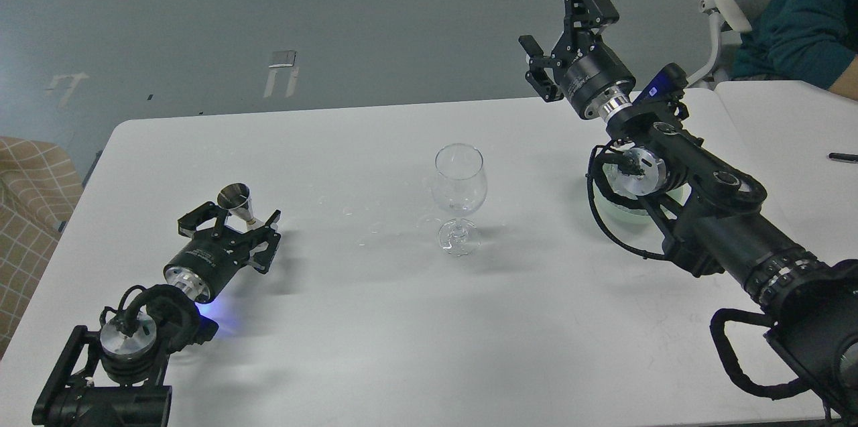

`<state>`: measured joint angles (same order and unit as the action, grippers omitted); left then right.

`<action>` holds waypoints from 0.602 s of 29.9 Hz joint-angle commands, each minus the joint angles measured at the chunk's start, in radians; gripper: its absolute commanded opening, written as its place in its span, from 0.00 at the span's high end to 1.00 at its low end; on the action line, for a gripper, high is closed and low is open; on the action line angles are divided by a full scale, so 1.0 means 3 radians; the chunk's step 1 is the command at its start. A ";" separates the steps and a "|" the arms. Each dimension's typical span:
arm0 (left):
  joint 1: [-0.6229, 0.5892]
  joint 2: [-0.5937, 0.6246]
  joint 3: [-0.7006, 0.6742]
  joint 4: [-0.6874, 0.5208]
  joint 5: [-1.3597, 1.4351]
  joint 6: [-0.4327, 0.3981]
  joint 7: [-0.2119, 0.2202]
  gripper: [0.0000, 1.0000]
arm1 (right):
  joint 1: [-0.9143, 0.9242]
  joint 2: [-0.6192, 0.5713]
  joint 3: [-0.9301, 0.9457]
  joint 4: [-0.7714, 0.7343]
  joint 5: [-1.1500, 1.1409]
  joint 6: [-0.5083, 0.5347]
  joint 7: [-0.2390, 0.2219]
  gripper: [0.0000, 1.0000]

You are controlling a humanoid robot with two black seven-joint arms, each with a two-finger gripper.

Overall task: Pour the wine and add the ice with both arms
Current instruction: 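Close the left gripper around the silver jigger, then lift the jigger with the left gripper and carry it toward the wine glass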

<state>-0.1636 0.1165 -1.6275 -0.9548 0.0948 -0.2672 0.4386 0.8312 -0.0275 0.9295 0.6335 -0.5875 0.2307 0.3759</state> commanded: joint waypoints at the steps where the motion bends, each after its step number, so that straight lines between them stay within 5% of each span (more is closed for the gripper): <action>1: -0.0027 -0.0005 0.0000 0.0048 0.0001 -0.0019 -0.0025 0.56 | -0.0009 0.0005 0.0000 0.0000 0.0000 -0.0002 0.0000 0.00; 6: -0.0022 -0.0010 0.0005 0.0048 0.0001 -0.0040 -0.0158 0.71 | -0.0014 0.0000 0.0000 0.0000 0.0000 -0.0002 0.0000 0.00; 10: -0.0022 -0.0015 0.0005 0.0053 0.0001 -0.0040 -0.0158 0.96 | -0.0020 0.0005 0.0000 0.0005 0.0000 -0.0002 0.0000 0.00; 18: -0.0032 -0.0051 -0.0010 0.0018 -0.0045 -0.0055 -0.0138 1.00 | -0.0020 0.0000 0.0000 0.0000 0.0000 -0.0002 0.0000 0.00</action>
<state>-0.1713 0.1069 -1.6290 -0.9392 0.0919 -0.2855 0.3922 0.8253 -0.0270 0.9295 0.6348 -0.5875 0.2300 0.3759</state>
